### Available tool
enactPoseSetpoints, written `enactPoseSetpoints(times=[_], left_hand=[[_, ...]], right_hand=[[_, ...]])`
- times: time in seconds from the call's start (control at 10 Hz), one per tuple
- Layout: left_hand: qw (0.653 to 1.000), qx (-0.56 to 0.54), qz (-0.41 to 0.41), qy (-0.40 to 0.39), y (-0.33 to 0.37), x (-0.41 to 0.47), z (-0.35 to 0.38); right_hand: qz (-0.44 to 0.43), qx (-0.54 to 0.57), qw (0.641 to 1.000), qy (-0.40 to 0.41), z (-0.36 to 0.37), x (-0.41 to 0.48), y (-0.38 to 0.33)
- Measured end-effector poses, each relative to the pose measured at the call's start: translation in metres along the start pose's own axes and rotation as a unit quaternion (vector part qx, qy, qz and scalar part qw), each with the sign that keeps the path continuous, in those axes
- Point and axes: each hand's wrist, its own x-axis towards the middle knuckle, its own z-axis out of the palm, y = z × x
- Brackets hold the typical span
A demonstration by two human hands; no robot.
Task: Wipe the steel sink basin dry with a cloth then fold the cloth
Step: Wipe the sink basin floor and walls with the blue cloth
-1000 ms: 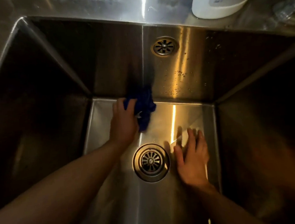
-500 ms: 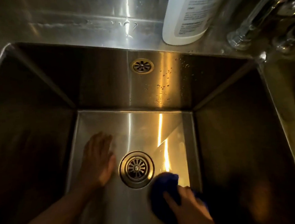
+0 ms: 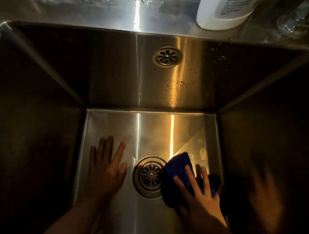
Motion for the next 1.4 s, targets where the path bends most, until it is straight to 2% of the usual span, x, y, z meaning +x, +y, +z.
enactPoseSetpoints(times=[0.1,0.3,0.4,0.5,0.6,0.7,0.8,0.9,1.0,1.1,1.2,1.4], left_hand=[[1.000,0.010,-0.003,0.008,-0.001,0.001,0.006],[0.999,0.040,0.002,0.010,-0.003,0.001,0.009],[0.999,0.044,0.000,0.014,-0.003,0.000,0.010],[0.999,0.040,0.002,0.017,-0.005,0.000,0.010],[0.999,0.040,0.004,0.014,-0.004,-0.001,0.008],[1.000,0.020,0.007,0.017,0.000,-0.001,0.002],[0.999,-0.015,-0.014,0.029,0.000,-0.001,-0.005],[0.999,-0.011,-0.038,0.028,-0.008,0.000,-0.012],[0.999,0.000,-0.048,0.016,-0.015,-0.001,-0.013],[0.999,0.021,-0.044,-0.001,-0.019,-0.005,-0.008],[0.999,0.031,-0.044,0.000,-0.021,-0.006,-0.005],[0.999,0.035,-0.040,0.013,-0.021,-0.007,-0.004]], right_hand=[[0.059,0.049,0.997,0.021,-0.013,0.039,-0.006],[0.119,0.082,0.980,0.136,-0.035,0.129,0.010],[0.141,0.084,0.971,0.172,-0.045,0.165,0.022],[0.126,0.067,0.974,0.177,-0.049,0.178,0.031],[0.126,0.069,0.974,0.178,-0.058,0.175,0.029],[0.096,0.125,0.970,0.185,-0.066,0.140,0.014],[-0.043,0.121,0.983,0.129,-0.045,0.056,-0.022],[-0.067,0.173,0.982,0.034,-0.034,-0.006,-0.068],[-0.042,0.167,0.985,0.008,-0.019,-0.035,-0.086],[-0.103,0.033,0.993,0.047,-0.011,-0.051,-0.083],[-0.143,-0.043,0.988,0.037,0.007,-0.056,-0.079],[-0.082,0.036,0.995,0.041,0.008,-0.032,-0.085]])
